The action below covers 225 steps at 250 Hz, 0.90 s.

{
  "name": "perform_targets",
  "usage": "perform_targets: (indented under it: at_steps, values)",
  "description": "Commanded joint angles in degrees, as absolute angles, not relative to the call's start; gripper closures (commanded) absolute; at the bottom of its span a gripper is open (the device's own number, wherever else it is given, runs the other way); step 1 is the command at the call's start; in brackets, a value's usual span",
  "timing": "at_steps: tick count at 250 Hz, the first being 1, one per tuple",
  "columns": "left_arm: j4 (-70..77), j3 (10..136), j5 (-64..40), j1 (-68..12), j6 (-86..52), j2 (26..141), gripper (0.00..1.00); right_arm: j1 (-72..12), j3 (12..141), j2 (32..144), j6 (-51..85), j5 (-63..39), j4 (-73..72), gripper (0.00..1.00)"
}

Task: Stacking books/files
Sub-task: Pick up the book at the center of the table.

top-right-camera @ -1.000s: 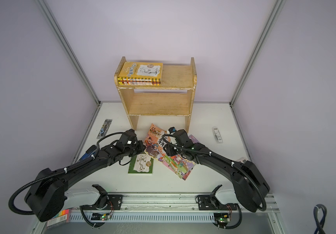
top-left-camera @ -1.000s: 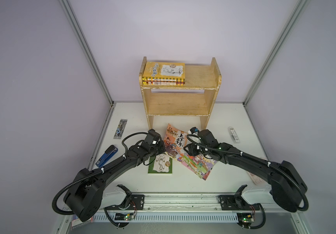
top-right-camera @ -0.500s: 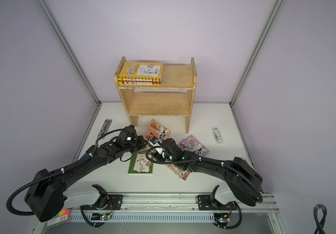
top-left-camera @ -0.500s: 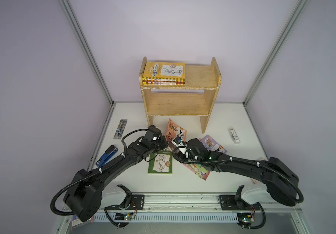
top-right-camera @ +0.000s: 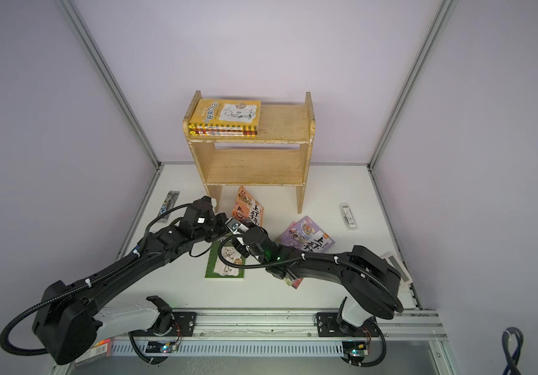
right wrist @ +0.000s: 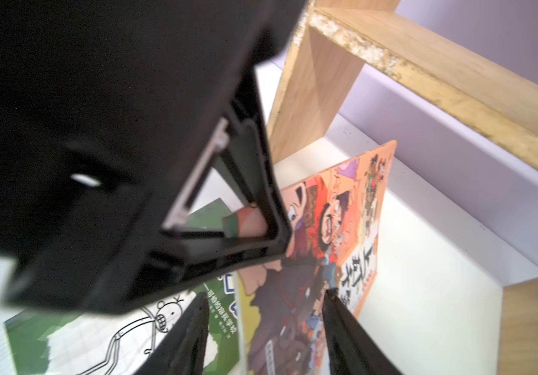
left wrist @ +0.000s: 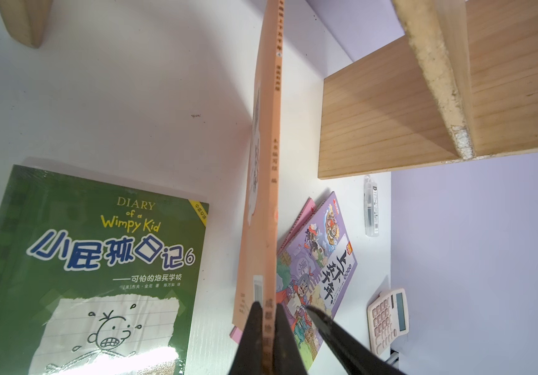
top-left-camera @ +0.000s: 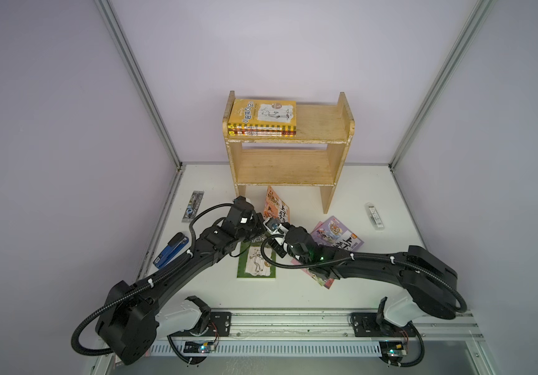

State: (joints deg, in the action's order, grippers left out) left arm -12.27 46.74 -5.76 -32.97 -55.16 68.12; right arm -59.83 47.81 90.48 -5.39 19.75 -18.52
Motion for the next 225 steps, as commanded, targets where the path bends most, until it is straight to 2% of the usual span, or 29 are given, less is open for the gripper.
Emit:
perform_targets:
  at_steps: [1,73,144,186,219,225]
  values:
    - [-11.67,47.54,-7.05,-32.69,-55.96,67.43,1.0,-59.94,47.48,90.78,-7.6,25.14,-24.1,0.45]
    - [-11.59,48.01,-7.24,-32.6,-56.83,67.9,1.0,-59.94,48.49,92.25,-9.25,24.87,-26.17,0.46]
    - [-11.36,48.25,-7.46,-32.48,-57.03,67.78,1.0,-60.06,48.96,93.1,-11.2,25.32,-26.37,0.62]
    - [-11.5,48.34,-7.65,-32.43,-56.87,67.86,0.99,-60.05,49.26,93.52,-13.47,24.54,-26.64,0.8]
    - [-11.35,48.17,-8.1,-32.18,-56.69,67.73,0.89,-60.12,49.66,93.77,-15.54,23.49,-26.29,1.0]
    - [-11.32,48.08,-8.22,-32.09,-56.69,67.62,0.86,-60.1,49.66,93.74,-16.06,23.32,-26.07,1.0]
